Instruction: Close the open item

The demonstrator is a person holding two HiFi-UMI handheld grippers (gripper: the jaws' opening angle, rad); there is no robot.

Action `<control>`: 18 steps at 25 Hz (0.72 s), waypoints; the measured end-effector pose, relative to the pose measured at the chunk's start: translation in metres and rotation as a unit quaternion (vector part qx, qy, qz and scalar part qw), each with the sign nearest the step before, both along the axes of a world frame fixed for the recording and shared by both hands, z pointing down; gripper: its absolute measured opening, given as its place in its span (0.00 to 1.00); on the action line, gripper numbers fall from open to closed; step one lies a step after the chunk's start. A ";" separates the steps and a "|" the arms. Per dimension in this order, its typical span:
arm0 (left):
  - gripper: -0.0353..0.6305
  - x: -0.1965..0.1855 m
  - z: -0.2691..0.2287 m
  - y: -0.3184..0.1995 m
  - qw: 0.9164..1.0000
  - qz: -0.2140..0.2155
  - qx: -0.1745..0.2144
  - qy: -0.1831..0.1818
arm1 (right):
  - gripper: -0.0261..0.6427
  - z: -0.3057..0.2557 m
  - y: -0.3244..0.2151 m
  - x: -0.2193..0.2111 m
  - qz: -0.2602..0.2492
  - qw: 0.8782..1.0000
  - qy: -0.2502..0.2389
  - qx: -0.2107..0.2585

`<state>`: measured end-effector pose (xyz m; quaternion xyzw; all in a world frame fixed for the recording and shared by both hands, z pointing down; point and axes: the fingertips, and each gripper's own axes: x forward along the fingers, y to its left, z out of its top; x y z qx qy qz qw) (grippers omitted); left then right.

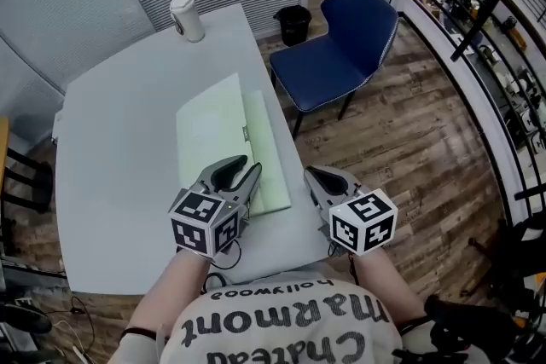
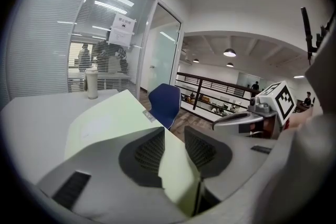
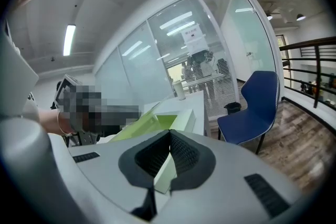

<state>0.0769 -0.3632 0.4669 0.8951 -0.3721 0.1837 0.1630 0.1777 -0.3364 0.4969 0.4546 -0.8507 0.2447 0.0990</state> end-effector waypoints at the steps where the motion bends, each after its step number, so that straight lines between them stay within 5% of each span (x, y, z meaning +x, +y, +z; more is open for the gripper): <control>1: 0.21 0.001 0.002 -0.002 1.000 0.003 -0.004 0.001 | 0.04 0.003 -0.001 0.000 0.002 1.000 0.000 -0.005; 18: 0.21 0.024 0.047 -0.028 0.995 0.076 -0.056 -0.034 | 0.04 0.032 -0.022 0.020 0.074 0.996 -0.018 -0.039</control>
